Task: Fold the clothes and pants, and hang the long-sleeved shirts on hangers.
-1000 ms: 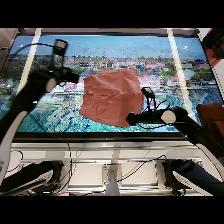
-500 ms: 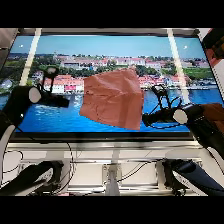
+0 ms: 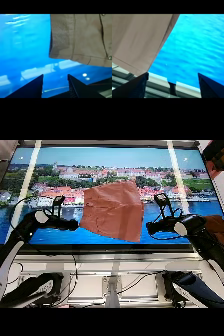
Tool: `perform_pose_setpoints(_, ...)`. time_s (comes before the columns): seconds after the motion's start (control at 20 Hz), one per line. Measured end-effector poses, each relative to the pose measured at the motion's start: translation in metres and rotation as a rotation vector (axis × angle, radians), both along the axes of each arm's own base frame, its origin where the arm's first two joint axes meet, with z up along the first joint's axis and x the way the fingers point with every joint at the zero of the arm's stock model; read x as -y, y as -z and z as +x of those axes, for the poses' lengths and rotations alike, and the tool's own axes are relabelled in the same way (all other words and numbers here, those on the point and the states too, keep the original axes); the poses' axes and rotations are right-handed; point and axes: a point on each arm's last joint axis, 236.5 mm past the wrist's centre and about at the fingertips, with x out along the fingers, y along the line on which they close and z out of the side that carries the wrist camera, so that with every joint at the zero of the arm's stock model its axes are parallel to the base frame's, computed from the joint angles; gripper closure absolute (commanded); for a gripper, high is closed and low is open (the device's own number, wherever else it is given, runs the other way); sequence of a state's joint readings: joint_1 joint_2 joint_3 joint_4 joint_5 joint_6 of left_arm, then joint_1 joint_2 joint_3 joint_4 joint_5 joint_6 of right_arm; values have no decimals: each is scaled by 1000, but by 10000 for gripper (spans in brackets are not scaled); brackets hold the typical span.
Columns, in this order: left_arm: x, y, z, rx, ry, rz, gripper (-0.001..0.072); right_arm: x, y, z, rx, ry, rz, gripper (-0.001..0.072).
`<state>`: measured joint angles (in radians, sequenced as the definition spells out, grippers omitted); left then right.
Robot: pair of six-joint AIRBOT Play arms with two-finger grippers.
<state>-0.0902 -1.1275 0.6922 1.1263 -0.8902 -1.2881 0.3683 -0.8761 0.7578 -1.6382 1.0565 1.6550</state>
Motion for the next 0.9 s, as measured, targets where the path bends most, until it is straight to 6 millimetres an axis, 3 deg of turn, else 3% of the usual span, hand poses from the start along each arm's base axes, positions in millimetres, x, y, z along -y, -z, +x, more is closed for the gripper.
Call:
perform_pose_setpoints(0.35,15,35,11,-117,-125,-204,353,1,-2,4,17,-2,-4,20)
perform_pose_setpoints(0.55,25,38,24,-99,-155,-280,352,-3,-2,12,45,8,13,20)
perform_pose_setpoints(0.7,28,36,37,-61,-186,-315,337,-5,11,15,30,39,24,20)
perform_pose_setpoints(0.75,28,36,41,-51,-198,-324,212,-5,15,17,23,48,26,20)
perform_pose_setpoints(0.8,29,34,43,-43,-204,-333,8,-6,20,17,13,56,27,20)
perform_pose_setpoints(0.9,31,32,47,-24,-202,-346,10,-7,28,18,-4,67,28,20)
